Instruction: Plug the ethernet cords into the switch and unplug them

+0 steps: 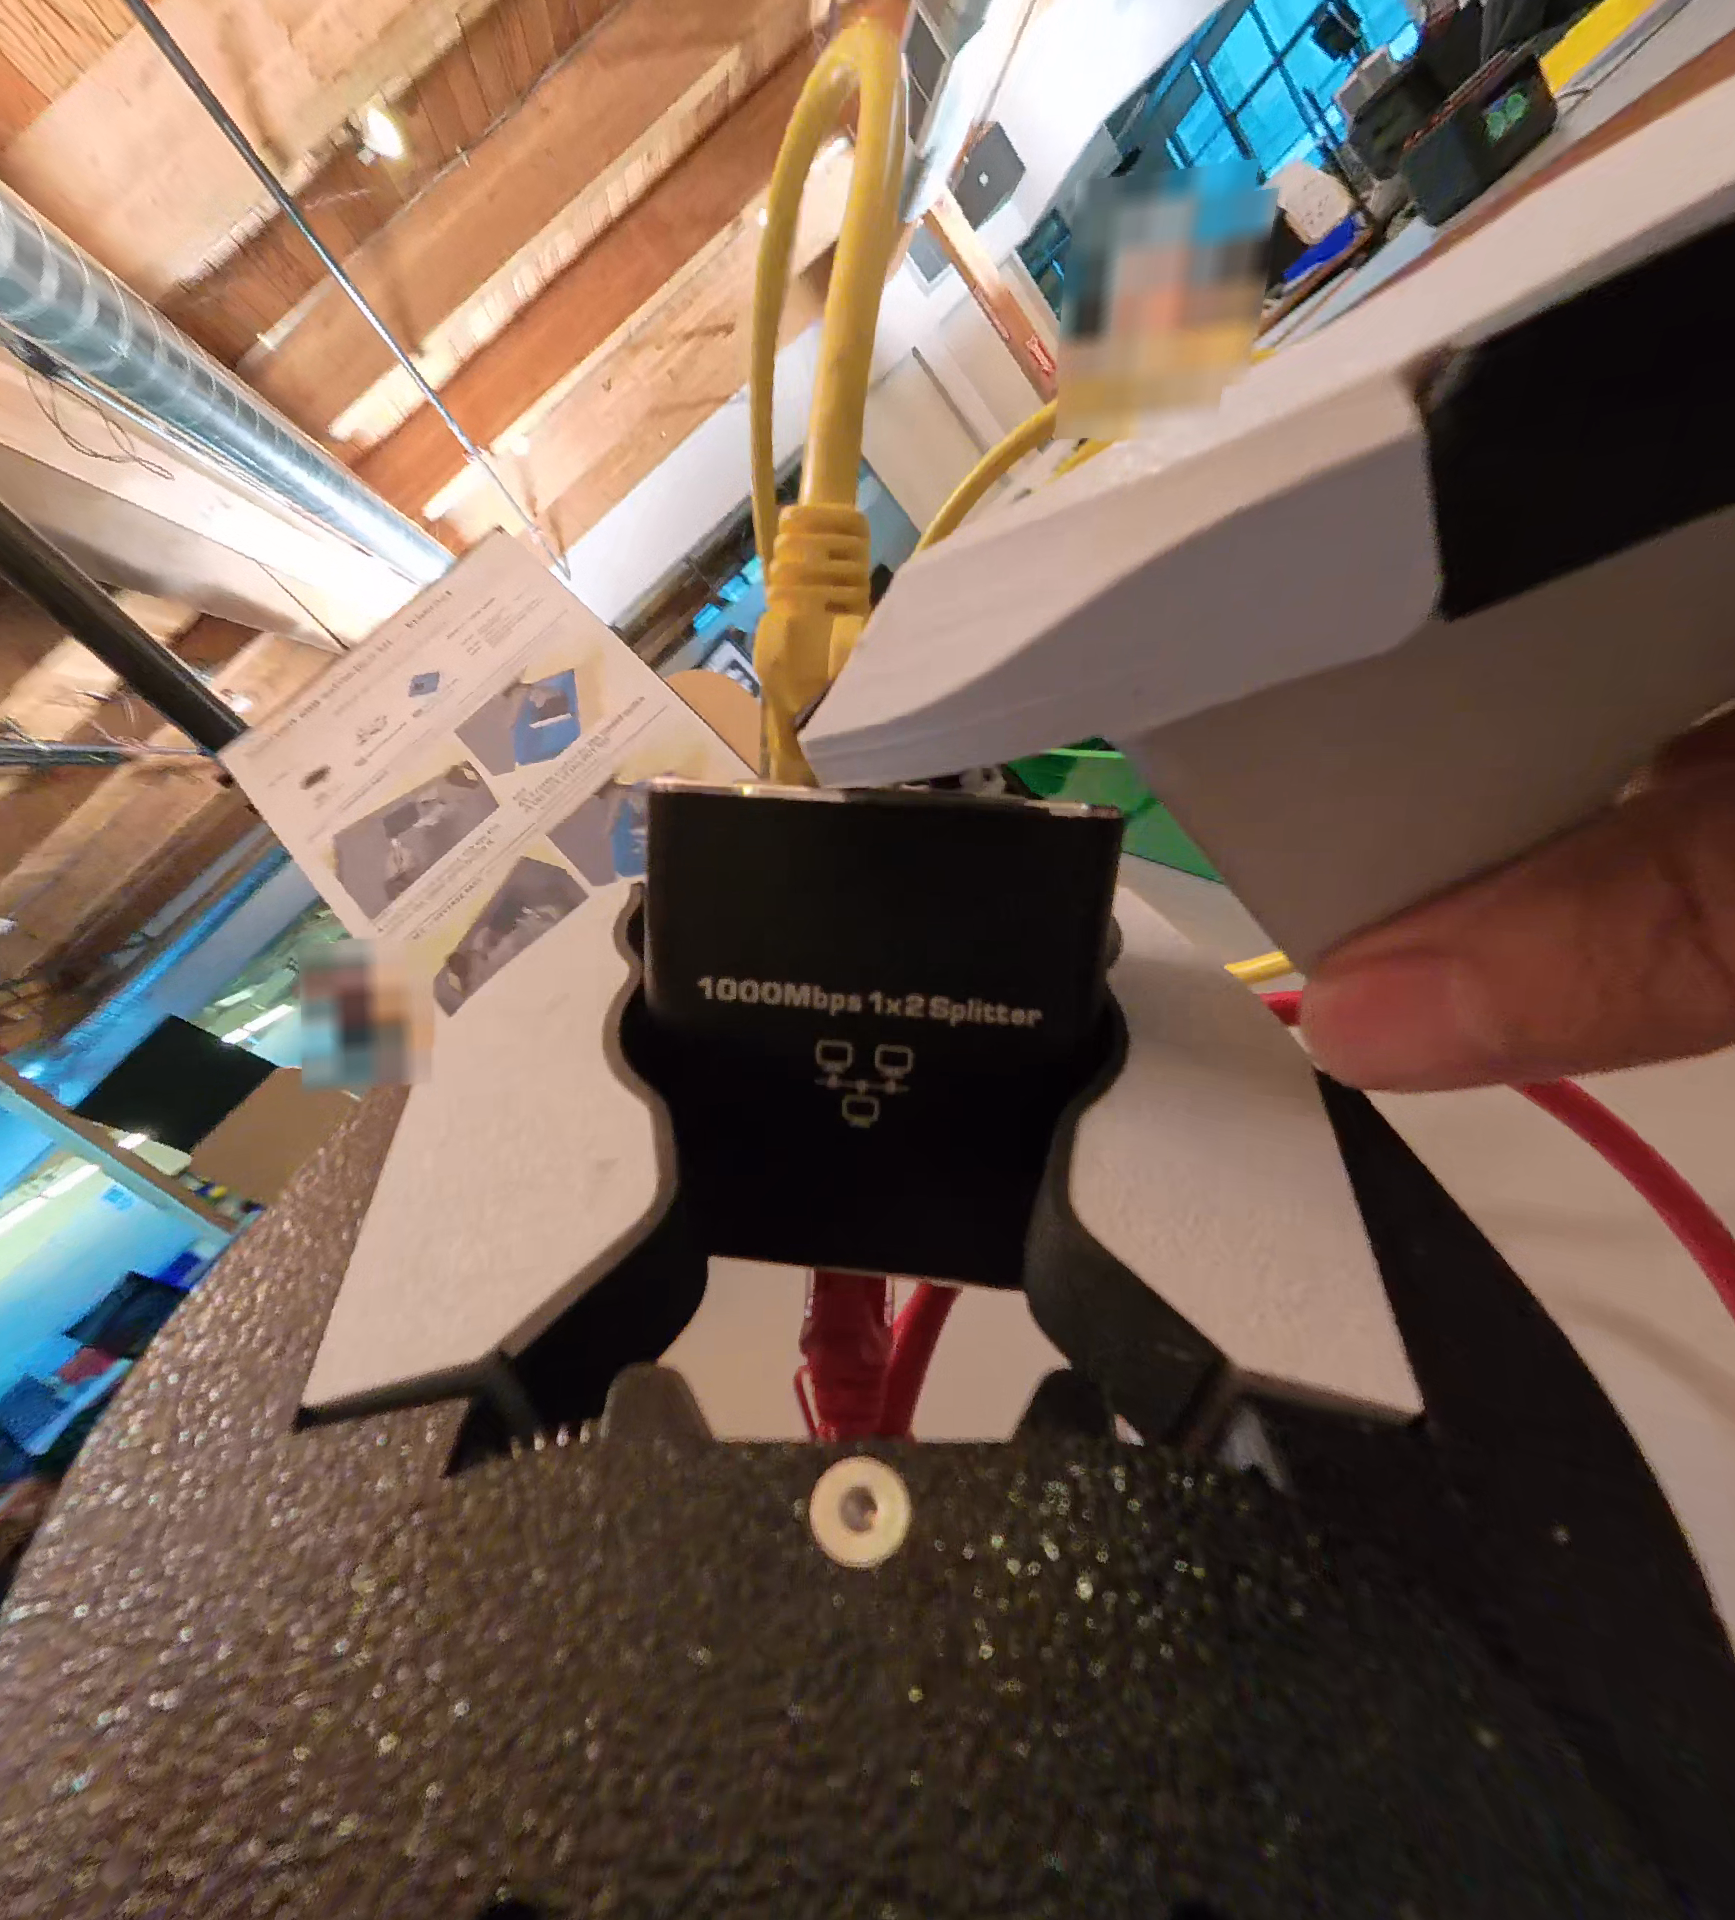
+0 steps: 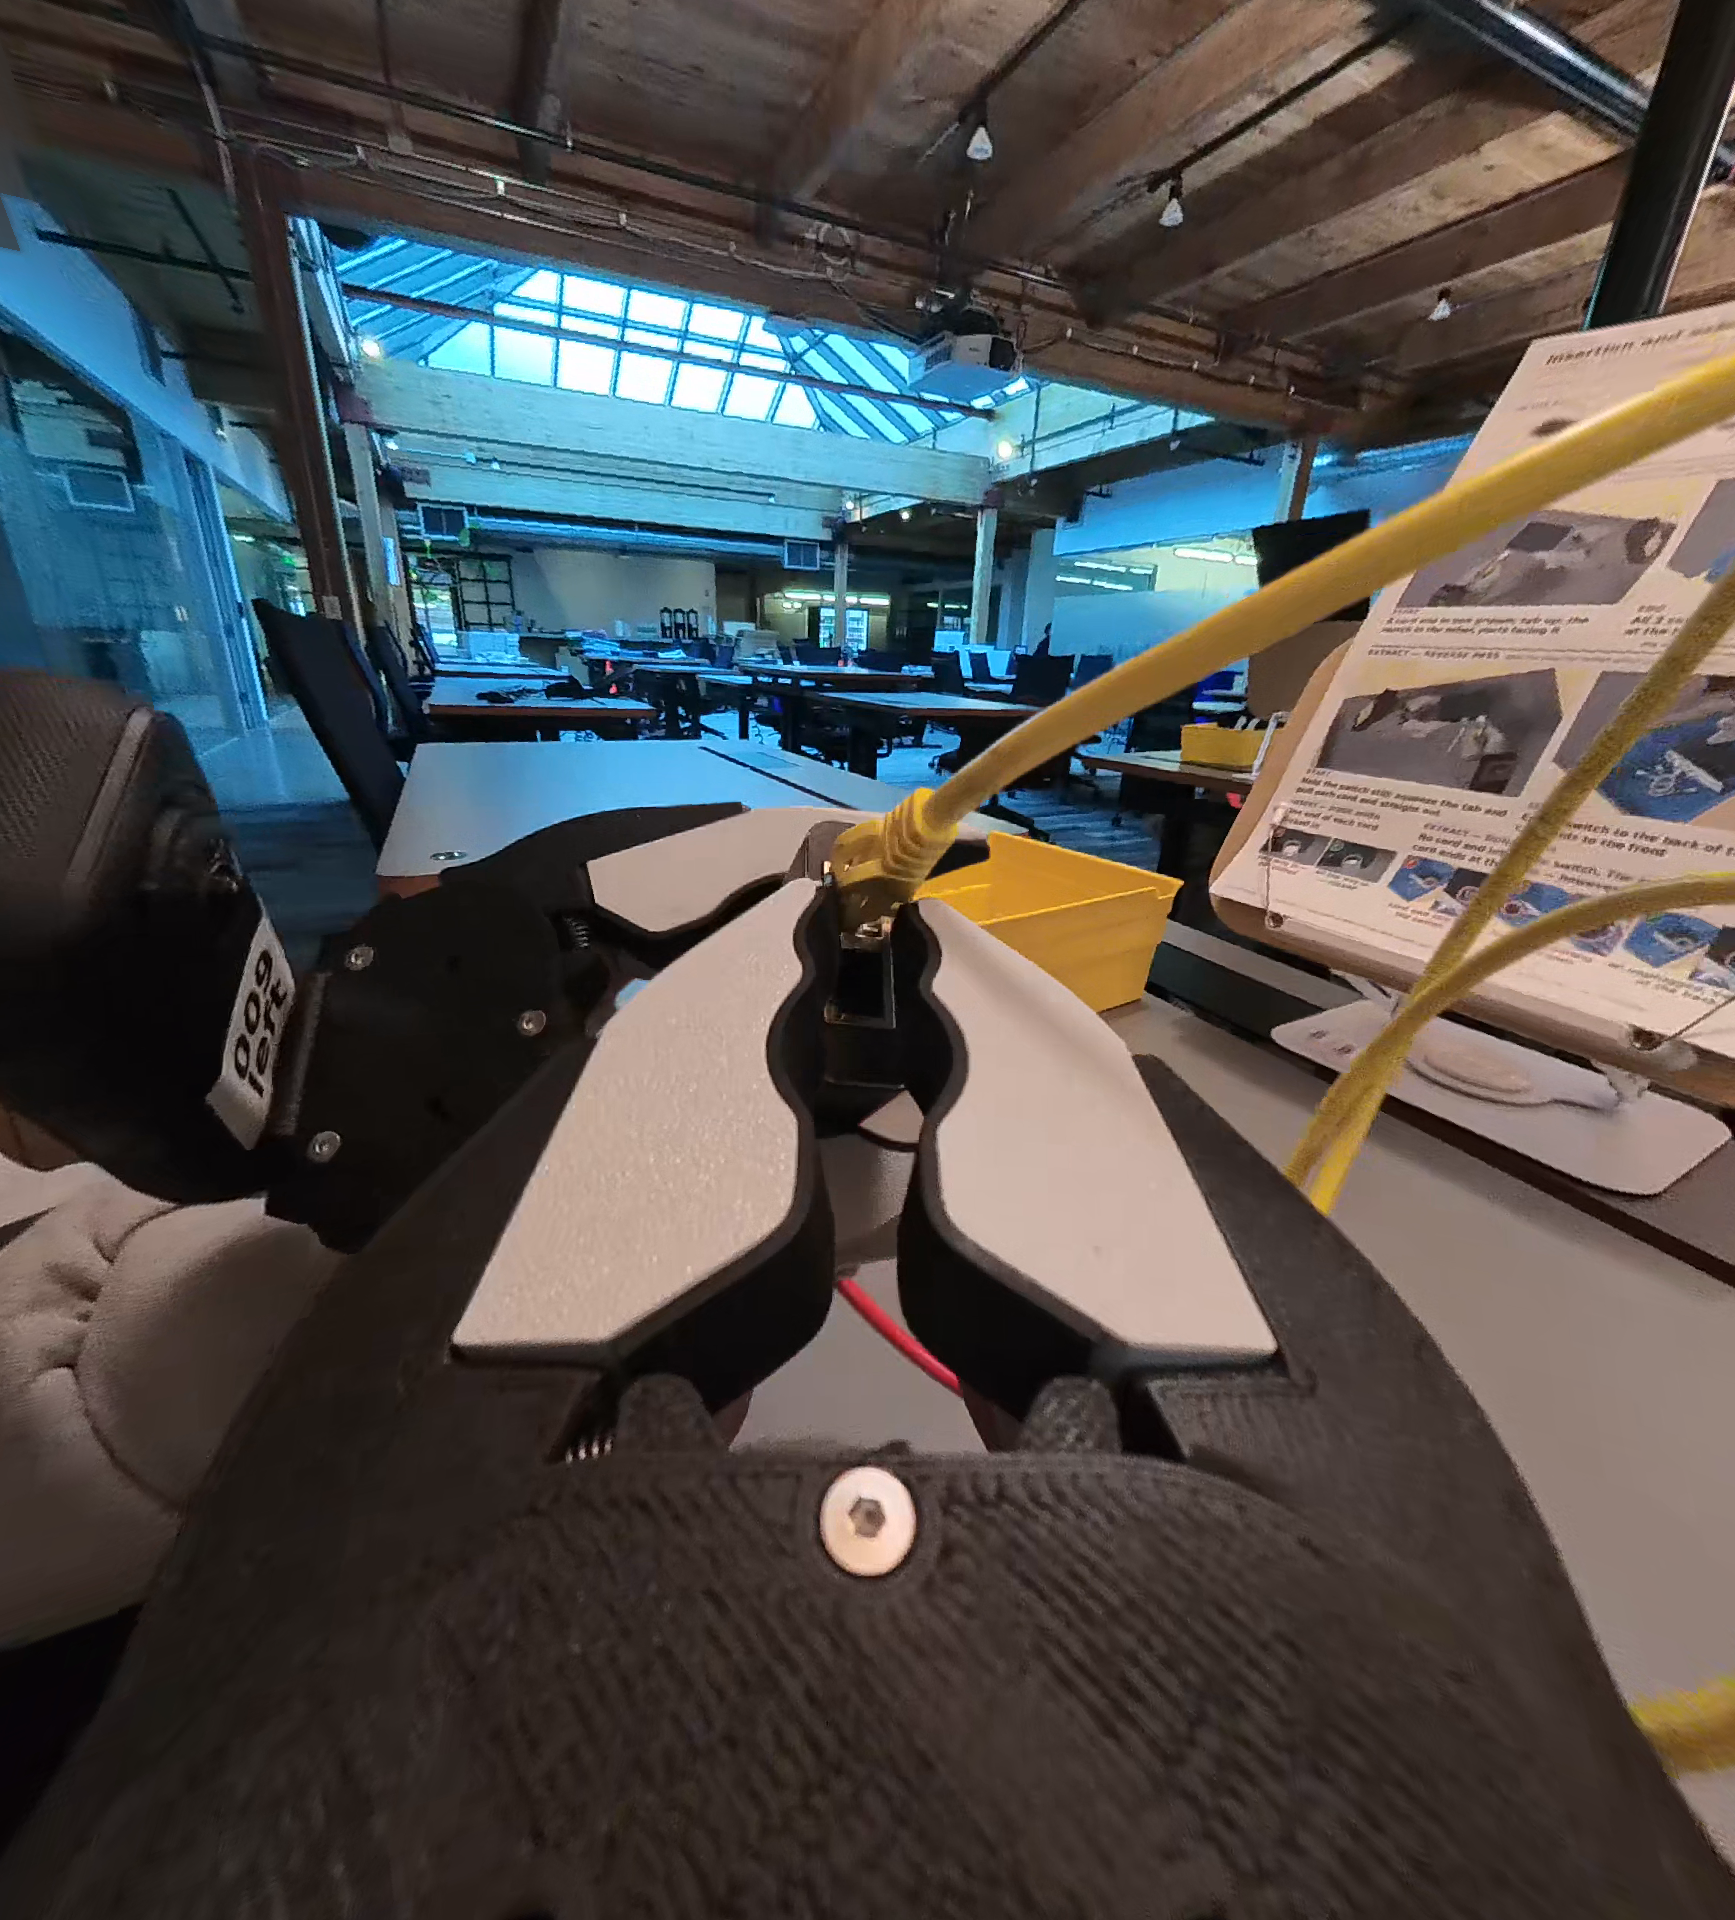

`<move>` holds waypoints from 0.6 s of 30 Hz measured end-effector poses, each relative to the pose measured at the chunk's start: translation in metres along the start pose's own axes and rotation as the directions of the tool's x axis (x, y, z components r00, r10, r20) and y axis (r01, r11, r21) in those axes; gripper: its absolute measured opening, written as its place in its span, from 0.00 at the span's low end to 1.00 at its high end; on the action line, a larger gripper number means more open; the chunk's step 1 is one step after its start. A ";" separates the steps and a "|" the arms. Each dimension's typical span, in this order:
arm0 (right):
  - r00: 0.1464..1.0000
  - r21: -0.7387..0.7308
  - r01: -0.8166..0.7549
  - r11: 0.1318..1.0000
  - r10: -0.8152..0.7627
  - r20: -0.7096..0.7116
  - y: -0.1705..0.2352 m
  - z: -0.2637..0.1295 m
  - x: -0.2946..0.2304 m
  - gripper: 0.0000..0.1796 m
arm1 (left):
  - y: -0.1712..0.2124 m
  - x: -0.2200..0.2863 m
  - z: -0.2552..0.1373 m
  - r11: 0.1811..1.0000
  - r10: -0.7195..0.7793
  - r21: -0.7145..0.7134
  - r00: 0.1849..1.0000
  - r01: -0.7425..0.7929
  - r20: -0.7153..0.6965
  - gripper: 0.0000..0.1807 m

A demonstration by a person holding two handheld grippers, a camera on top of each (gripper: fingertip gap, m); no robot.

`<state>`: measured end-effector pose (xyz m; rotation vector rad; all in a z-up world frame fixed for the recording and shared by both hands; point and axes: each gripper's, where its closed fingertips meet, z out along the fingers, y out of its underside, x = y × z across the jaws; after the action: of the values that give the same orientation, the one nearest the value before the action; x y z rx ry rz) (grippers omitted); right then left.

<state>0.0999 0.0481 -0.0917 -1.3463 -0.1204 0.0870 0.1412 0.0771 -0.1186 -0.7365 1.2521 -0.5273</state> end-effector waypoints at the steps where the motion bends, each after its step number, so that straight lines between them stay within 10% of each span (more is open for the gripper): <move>1: 1.000 -0.013 0.008 1.000 -0.008 0.001 0.001 0.000 0.001 0.08 | 0.001 0.002 0.000 1.000 -0.014 -0.005 1.000 0.014 -0.019 0.43; 18: 0.956 0.088 -0.236 0.968 0.214 0.202 -0.013 0.000 -0.013 0.07 | -0.012 -0.004 -0.008 0.995 -0.018 0.098 1.000 0.018 -0.006 0.42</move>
<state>0.0874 0.0436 -0.0794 -1.2341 -0.1212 0.4112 0.1334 0.0699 -0.1081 -0.6650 1.2164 -0.6010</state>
